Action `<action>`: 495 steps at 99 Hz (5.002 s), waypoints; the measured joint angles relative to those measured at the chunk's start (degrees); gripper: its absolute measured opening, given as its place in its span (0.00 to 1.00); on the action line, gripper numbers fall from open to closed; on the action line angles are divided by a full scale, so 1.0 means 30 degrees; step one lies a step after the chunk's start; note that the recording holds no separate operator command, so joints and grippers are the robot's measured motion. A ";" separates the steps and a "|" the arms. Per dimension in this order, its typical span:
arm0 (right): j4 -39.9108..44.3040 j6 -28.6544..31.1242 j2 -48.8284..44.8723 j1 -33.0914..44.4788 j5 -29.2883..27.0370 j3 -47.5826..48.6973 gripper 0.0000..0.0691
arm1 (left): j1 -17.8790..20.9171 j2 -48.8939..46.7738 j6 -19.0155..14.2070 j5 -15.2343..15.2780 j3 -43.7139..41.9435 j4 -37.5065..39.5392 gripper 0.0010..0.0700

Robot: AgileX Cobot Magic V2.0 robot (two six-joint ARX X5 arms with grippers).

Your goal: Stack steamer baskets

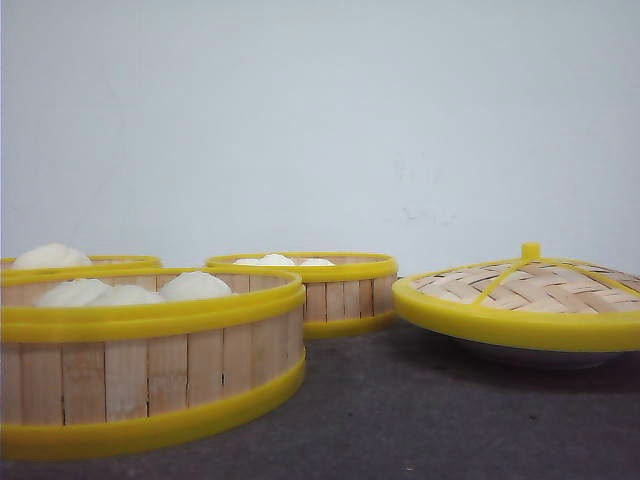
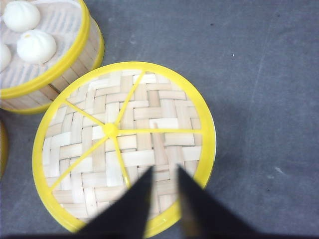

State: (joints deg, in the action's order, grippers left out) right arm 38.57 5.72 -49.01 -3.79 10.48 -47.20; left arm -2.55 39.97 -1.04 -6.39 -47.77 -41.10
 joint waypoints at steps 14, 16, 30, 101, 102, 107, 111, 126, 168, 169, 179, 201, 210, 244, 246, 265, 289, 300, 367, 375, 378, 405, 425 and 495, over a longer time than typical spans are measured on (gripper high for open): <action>-0.0044 0.0022 -0.0233 0.0000 0.0015 0.0000 0.89 | 0.0000 0.0000 0.0000 0.0007 0.0000 0.0000 0.68; -0.0080 0.0022 -0.0306 -0.0015 0.0051 0.0000 0.92 | 0.0000 0.0000 0.0000 0.0007 0.0000 0.0000 0.69; -0.1457 0.0321 -0.1253 -0.0670 0.0911 0.0000 0.98 | 0.0000 0.0000 0.0000 0.0007 0.0000 0.0000 0.72; -0.3883 0.0867 -1.8221 -0.5238 -0.0590 -1.1708 0.98 | 0.0000 0.0685 -0.0007 0.0007 0.0000 0.0007 0.72; -0.3825 0.0845 -1.8433 -0.5268 -0.0619 -1.1927 0.98 | 0.0000 0.0685 -0.0007 0.0007 0.0000 0.0007 0.72; -0.3497 0.0692 -1.9416 -0.5450 -0.0896 -1.2998 0.97 | 0.0000 0.0685 -0.0007 0.0007 0.0000 0.0007 0.72; -0.3177 0.0583 -2.0167 -0.5603 -0.1049 -1.3850 0.96 | 0.0000 0.0685 -0.0007 0.0007 0.0000 0.0007 0.72; -0.2084 0.0117 -2.2658 -0.6040 -0.1610 -1.6655 0.87 | 0.0000 0.0685 -0.0007 0.0000 0.0000 0.0000 0.72; -0.1705 -0.0131 -2.5150 -0.6331 -0.2572 -1.8243 0.34 | 0.0000 0.0678 -0.0007 0.0007 0.0000 -0.0262 0.72; -0.1698 -0.0131 -2.5150 -0.6331 -0.2572 -1.8243 0.31 | 0.0000 0.0678 -0.0007 0.0007 0.0000 -0.0262 0.72; -0.1851 0.0189 -2.5150 -0.6331 -0.2688 -1.8258 0.11 | 0.0000 0.0678 -0.0007 0.0007 0.0000 -0.0342 0.72; -0.2259 0.0896 -2.5172 -0.6324 -0.2703 -1.8258 0.04 | 0.0000 0.0678 -0.0007 0.0007 0.0000 -0.0401 0.72; -0.2164 0.1406 -2.5179 -0.6324 -0.2681 -1.8396 0.04 | 0.0000 0.0678 -0.0007 0.0007 0.0000 -0.0401 0.72; 0.3898 0.3723 -2.5237 -0.6324 -0.2725 -2.4050 0.04 | 0.0000 0.0678 -0.0007 0.0007 0.0000 -0.0401 0.72; 0.4430 0.3767 -2.5237 -0.6324 -0.2725 -2.4480 0.04 | 0.0000 0.0678 -0.0007 0.0007 0.0000 -0.0401 0.72; 0.9435 0.3796 -2.5237 -0.6499 -0.2739 -2.8101 0.04 | 0.0000 0.0678 -0.0007 0.0007 0.0000 -0.0401 0.72; 1.2451 0.3687 -2.4363 -0.7854 -0.2922 -2.8822 0.04 | 0.0000 0.0678 -0.0007 0.0007 0.0000 -0.0401 0.72; 1.2699 0.3512 -2.3278 -0.8648 -0.3730 -2.8815 0.04 | 0.0000 0.0678 -0.0007 0.0007 0.0000 -0.0408 0.72; 1.2830 0.3024 -1.7558 -1.2692 -0.6732 -2.5849 0.04 | 0.0000 0.0678 -0.0007 0.0015 0.0000 -0.0430 0.72; 1.2670 0.3031 -1.6568 -1.2976 -0.6732 -2.3992 0.04 | 0.0000 0.0678 -0.0007 0.0007 0.0000 -0.0437 0.72; 1.2502 0.3024 -1.6247 -1.3005 -0.6645 -2.3256 0.04 | 0.0000 0.0678 -0.0007 0.0015 0.0000 -0.0437 0.72; 0.8109 0.2652 -1.4455 -1.3092 -0.4240 -1.6742 0.04 | 0.0000 0.0678 -0.0007 0.0015 0.0000 -0.0459 0.72; 0.4036 0.2142 -1.4462 -1.3289 -0.3840 -1.4229 0.04 | 0.0000 0.0678 -0.0007 0.0007 0.0000 -0.0539 0.72; -0.1923 0.2018 -1.6662 -1.3406 -0.2135 -1.1803 0.04 | 0.0000 0.0678 -0.0007 0.0015 0.0000 -0.0539 0.72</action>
State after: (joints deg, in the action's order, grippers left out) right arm 32.80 11.77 -99.00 -44.01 4.08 -82.61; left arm -2.55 42.00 -1.06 -6.35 -47.77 -42.72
